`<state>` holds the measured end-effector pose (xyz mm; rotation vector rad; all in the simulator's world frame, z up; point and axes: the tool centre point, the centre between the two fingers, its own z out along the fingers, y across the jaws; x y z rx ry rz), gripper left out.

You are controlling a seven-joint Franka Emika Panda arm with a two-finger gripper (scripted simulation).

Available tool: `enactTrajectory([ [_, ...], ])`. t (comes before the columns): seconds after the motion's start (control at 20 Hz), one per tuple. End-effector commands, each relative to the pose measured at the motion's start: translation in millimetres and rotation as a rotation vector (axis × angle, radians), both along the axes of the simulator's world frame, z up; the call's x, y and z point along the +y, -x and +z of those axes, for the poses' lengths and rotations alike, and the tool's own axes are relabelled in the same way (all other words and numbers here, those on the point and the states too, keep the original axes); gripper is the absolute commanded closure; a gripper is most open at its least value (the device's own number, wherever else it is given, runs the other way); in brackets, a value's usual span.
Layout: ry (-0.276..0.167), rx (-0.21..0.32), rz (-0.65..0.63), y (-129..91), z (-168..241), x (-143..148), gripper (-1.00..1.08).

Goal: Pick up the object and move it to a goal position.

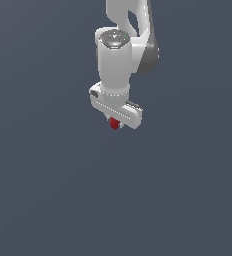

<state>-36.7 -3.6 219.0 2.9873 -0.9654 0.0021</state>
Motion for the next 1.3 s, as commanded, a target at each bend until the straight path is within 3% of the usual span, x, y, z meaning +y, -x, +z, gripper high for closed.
enactTrajectory([
  [0.0,0.001,0.001,0.0,-5,26,7,1.08],
  [0.65,0.0,0.001,0.0,-34,148,43,1.08],
  [1.25,-0.002,0.001,0.002,-56,227,67,1.08],
])
